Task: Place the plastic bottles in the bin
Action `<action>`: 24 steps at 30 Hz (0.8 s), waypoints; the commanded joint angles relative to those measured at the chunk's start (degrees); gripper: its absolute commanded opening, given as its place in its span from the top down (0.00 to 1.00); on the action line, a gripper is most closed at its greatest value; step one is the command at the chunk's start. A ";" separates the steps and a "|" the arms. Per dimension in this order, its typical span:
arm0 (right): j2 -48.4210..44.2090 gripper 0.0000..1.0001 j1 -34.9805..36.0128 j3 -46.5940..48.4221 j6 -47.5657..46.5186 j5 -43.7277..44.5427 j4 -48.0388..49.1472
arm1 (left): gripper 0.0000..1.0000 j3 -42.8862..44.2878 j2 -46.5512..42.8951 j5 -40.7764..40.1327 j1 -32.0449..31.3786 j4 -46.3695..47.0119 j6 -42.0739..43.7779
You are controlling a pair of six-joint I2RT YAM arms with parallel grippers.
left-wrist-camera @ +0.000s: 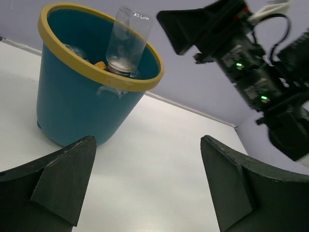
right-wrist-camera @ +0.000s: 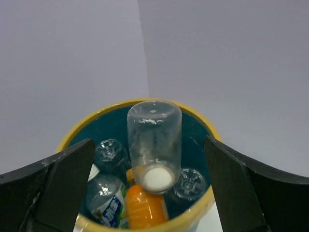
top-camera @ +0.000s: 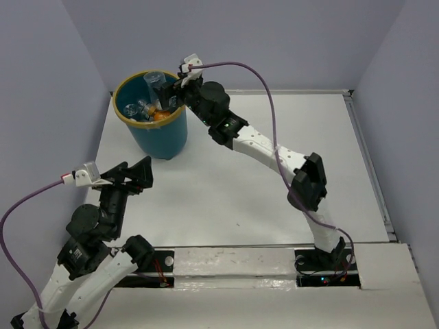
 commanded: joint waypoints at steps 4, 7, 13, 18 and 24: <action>-33.98 0.09 0.39 -40.16 5.27 -1.89 20.30 | 0.01 0.10 3.56 -0.55 0.67 2.08 0.33; -43.51 0.20 0.39 -54.90 7.73 1.10 22.96 | 0.01 -0.07 4.62 -0.02 1.02 2.51 0.51; -68.56 0.88 0.39 -86.54 15.29 10.68 20.34 | 0.01 -0.51 7.17 2.87 1.55 3.66 1.04; -89.28 0.94 0.39 -94.93 19.68 15.95 8.93 | 0.01 -0.25 10.24 7.08 1.63 4.44 0.87; -106.89 0.01 0.39 -100.12 20.92 21.75 1.79 | 0.01 -0.60 12.53 14.30 1.72 7.25 -0.45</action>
